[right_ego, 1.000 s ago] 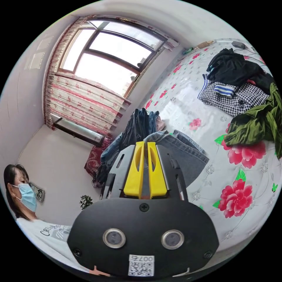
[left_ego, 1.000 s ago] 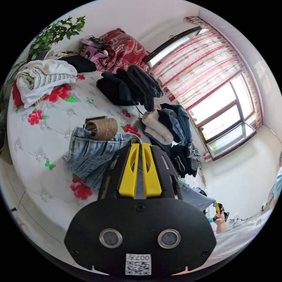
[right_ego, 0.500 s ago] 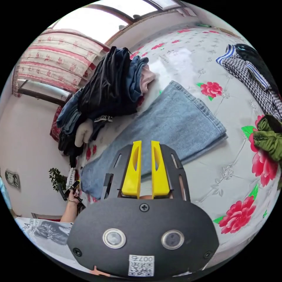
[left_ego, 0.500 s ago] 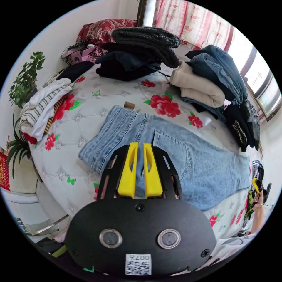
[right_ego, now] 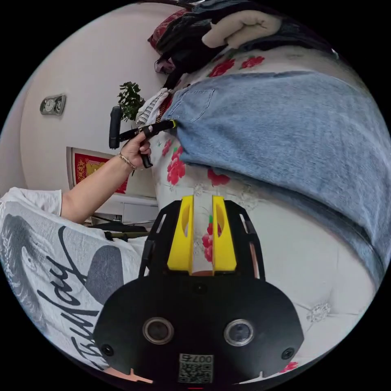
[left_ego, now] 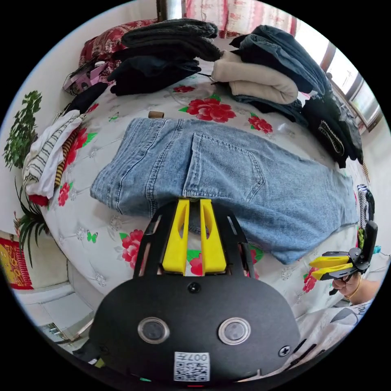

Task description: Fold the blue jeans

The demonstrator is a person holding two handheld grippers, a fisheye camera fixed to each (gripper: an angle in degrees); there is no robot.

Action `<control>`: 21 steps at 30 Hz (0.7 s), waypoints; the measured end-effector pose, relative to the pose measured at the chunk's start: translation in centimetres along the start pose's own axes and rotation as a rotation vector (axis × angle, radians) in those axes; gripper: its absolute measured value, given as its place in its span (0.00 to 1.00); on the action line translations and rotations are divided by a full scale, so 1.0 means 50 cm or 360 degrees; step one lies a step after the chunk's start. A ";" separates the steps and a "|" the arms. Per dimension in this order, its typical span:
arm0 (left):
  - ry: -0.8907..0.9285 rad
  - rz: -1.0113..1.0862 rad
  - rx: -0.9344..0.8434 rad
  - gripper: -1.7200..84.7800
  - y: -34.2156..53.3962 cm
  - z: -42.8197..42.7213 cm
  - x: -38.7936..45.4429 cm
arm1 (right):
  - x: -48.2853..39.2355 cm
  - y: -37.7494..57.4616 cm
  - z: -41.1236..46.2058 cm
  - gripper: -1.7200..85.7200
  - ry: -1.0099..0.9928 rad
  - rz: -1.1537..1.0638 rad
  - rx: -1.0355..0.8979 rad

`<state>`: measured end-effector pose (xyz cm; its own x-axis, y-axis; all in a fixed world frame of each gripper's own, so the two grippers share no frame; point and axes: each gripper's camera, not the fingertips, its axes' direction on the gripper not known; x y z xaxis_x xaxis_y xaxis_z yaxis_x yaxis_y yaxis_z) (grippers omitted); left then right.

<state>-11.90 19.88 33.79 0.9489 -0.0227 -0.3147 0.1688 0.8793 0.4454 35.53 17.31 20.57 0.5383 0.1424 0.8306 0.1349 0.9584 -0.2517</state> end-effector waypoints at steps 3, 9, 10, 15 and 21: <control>-0.0062 0.0070 -0.0124 0.08 -0.045 0.038 0.022 | -0.032 -0.081 -0.002 0.06 0.0091 -0.0106 0.0080; 0.0095 -0.0102 -0.0121 0.08 -0.055 0.046 0.003 | -0.034 -0.144 -0.012 0.05 0.0073 -0.0148 0.0065; 0.0109 -0.0100 -0.0089 0.07 -0.048 0.044 0.003 | -0.032 -0.145 -0.008 0.04 0.0050 -0.0133 0.0052; 0.0112 -0.0047 -0.0038 0.03 -0.029 0.037 0.001 | -0.050 -0.167 0.029 0.03 0.0022 0.0001 0.0028; -0.0004 0.0013 -0.0136 0.01 0.013 0.035 -0.010 | -0.045 -0.105 0.082 0.03 -0.0026 -0.0087 -0.0229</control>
<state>-11.77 19.65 35.71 0.9509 -0.0164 -0.3090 0.1376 0.9168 0.3748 30.19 12.95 22.05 0.5135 0.0958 0.8527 0.2822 0.9196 -0.2733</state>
